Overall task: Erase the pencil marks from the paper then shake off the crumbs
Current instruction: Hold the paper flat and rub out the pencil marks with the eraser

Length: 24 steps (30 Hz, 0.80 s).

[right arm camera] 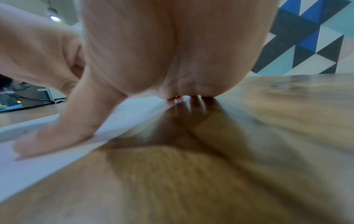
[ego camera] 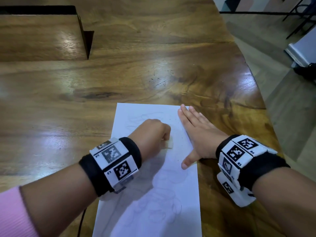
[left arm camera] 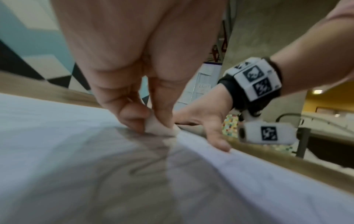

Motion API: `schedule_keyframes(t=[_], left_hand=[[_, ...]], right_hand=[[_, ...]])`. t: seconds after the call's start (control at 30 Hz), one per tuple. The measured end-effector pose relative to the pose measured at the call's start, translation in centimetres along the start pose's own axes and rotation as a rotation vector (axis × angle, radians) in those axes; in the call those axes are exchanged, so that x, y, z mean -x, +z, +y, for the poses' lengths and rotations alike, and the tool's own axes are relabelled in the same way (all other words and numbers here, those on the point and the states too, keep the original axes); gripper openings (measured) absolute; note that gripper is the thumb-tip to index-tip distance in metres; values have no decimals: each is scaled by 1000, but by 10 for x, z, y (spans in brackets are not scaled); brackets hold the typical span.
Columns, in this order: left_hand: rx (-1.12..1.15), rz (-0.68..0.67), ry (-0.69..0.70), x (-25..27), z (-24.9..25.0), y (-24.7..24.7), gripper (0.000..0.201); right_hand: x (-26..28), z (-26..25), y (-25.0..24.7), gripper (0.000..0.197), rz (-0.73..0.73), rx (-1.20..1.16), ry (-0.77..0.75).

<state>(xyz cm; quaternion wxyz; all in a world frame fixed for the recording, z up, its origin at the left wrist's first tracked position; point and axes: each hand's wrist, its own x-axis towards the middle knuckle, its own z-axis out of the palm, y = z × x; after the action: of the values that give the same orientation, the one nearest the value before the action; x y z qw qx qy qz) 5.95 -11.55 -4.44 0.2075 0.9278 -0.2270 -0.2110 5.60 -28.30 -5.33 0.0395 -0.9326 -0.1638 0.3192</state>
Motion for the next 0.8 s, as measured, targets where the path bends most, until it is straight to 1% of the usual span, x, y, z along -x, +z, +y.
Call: schedule_keyframes(t=[0.03,0.07,0.13,0.17,0.2,0.3,0.33,0.43,0.5,0.57,0.63,0.7,0.73,0.77,0.8], left_hand=[[1,32,-9,2,0,0,1],[-1,9,14,5,0,2,4],[-10,-135,103,14,0,5,5],[-18,-180,121,16,0,4,5],[-20,-167,107,16,-3,1,4],[-18,42,-42,6,-17,-6,2],[-3,71,-68,5,-18,-6,1],[27,67,-73,8,-17,-3,2],[48,69,-88,9,-17,-3,3],[61,64,-101,8,-18,-5,5],[56,30,-100,7,-18,-8,6],[65,-20,-108,5,-17,-16,5],[77,-22,-128,0,-16,-24,6],[98,9,-160,-6,-17,-31,7],[121,67,-191,-15,-19,-39,10]], right_hand=[[0,0,0,154,1,1,-2],[0,1,0,154,2,2,-4],[0,0,0,154,6,7,-8],[0,0,0,154,7,10,-8],[0,0,0,154,12,11,-6],[1,0,-1,153,21,16,1],[1,-1,-2,153,15,15,5],[1,-5,-7,149,12,-14,29],[-1,-12,-11,142,82,-34,42],[-2,-20,-12,127,174,-27,18],[-4,-26,-12,119,211,-22,-15],[-6,-27,-12,121,211,-31,-15],[-7,-27,-12,122,208,-34,-8],[-7,-26,-12,122,207,-35,-1],[-7,-26,-12,123,205,-33,2]])
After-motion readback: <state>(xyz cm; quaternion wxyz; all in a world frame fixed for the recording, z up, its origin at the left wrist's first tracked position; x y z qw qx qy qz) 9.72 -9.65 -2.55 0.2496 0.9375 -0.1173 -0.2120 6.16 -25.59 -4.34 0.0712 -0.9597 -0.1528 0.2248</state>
